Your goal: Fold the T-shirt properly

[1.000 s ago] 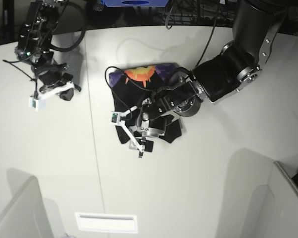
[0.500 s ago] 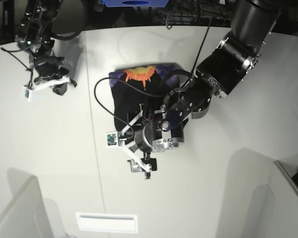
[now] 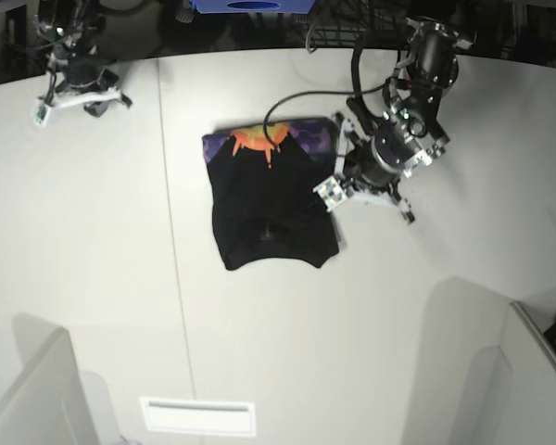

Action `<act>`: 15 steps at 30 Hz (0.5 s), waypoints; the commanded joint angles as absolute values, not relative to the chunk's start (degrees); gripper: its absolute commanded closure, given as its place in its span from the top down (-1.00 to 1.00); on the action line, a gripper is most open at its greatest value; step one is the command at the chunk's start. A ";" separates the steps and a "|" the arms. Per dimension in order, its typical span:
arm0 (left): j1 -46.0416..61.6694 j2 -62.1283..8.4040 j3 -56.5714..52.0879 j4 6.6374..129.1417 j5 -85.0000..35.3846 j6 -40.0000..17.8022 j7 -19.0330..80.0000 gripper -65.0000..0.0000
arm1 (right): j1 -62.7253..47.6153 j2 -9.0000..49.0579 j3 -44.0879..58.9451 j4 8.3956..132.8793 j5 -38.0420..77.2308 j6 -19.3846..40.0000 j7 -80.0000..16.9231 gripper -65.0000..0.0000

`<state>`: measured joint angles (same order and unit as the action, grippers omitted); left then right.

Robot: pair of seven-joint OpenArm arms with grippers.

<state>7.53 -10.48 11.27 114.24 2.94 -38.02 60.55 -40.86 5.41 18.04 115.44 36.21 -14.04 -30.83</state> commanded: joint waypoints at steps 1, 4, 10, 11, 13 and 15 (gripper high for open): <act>9.10 -9.98 10.33 115.56 0.04 -38.20 58.68 -1.00 | -43.03 5.93 18.51 116.44 36.26 -14.11 -28.70 -1.00; 17.80 -10.15 6.29 115.65 -4.88 -37.76 53.14 -1.00 | -48.31 6.02 18.51 116.44 36.26 -14.02 -25.54 -1.00; 37.32 -11.82 4.26 116.09 -5.58 -31.87 36.26 -1.00 | -58.51 8.84 18.07 116.44 36.26 -13.93 -24.48 -1.00; 40.48 -12.70 4.35 116.09 -5.93 -31.16 33.71 -1.00 | -60.00 8.92 17.98 116.35 36.26 -13.49 -24.84 -1.00; 46.81 -14.02 4.62 115.91 -5.58 -29.14 28.35 -1.00 | -62.29 8.92 17.98 116.26 36.26 -10.95 -25.80 -1.00; 51.91 -15.69 4.70 115.91 -5.85 -26.07 23.16 -1.00 | -63.87 8.92 17.98 116.18 36.18 -8.57 -27.65 -1.00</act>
<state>51.79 -15.73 4.82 114.89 -4.91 -25.54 24.71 -62.85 8.43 17.58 115.44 36.23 -8.32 -28.60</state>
